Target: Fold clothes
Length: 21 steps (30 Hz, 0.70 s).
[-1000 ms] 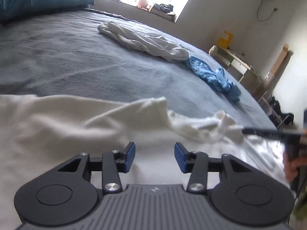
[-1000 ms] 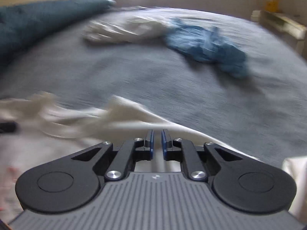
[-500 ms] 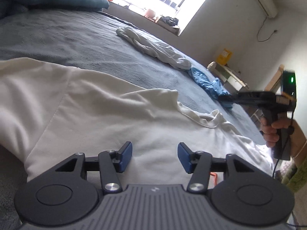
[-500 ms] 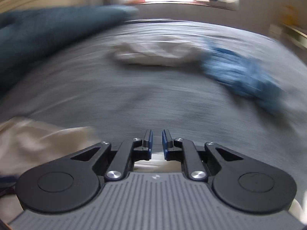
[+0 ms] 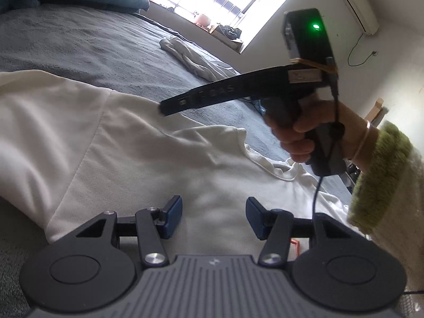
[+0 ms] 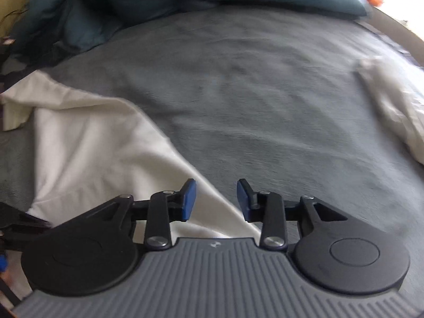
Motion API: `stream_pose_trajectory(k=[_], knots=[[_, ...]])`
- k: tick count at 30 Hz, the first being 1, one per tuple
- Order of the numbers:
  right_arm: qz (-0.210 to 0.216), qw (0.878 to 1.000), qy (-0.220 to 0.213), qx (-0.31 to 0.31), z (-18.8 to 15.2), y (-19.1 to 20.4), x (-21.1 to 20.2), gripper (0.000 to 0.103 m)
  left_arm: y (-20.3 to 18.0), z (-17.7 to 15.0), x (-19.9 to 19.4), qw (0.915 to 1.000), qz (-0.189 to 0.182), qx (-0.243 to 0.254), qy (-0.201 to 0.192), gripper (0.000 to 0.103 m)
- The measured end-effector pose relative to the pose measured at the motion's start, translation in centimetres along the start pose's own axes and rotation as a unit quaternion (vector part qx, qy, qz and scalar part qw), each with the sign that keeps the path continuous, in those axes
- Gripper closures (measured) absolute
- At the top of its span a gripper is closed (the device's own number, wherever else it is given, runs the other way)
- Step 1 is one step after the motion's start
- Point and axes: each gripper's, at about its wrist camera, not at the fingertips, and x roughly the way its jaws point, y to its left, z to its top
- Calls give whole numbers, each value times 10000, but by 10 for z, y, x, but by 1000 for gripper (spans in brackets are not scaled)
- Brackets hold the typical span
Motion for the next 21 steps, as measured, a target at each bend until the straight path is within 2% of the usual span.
stream_pose_trajectory(k=[2, 4, 5, 6, 7, 8, 13, 16, 21], knots=[[47, 9998, 154, -86, -1, 3, 5, 63, 2, 0, 0, 10000, -36, -54, -3, 48], [1, 9992, 372, -116, -5, 5, 11, 65, 3, 0, 0, 10000, -49, -81, -5, 48], [-109, 9991, 373, -146, -8, 6, 11, 70, 3, 0, 0, 10000, -43, -79, -9, 48], [-234, 9990, 346, -179, -10, 7, 11, 89, 3, 0, 0, 10000, -35, -71, -17, 48], [-394, 9986, 284, -230, -12, 9, 8, 97, 2, 0, 0, 10000, -19, -55, -24, 48], [-492, 9981, 194, -326, -13, 13, 6, 100, 1, -1, 1, 10000, -2, -37, -32, 48], [-844, 9938, -238, -688, -14, 25, 3, 101, -2, -2, 2, 10000, 56, 46, -55, 48], [-1002, 9916, -388, -725, -11, 20, 16, 102, -1, -3, 1, 10000, 40, 34, -58, 48], [-1626, 9854, -460, -195, -7, -1, 34, 103, -2, -4, 1, 9999, 43, 73, -62, 48]])
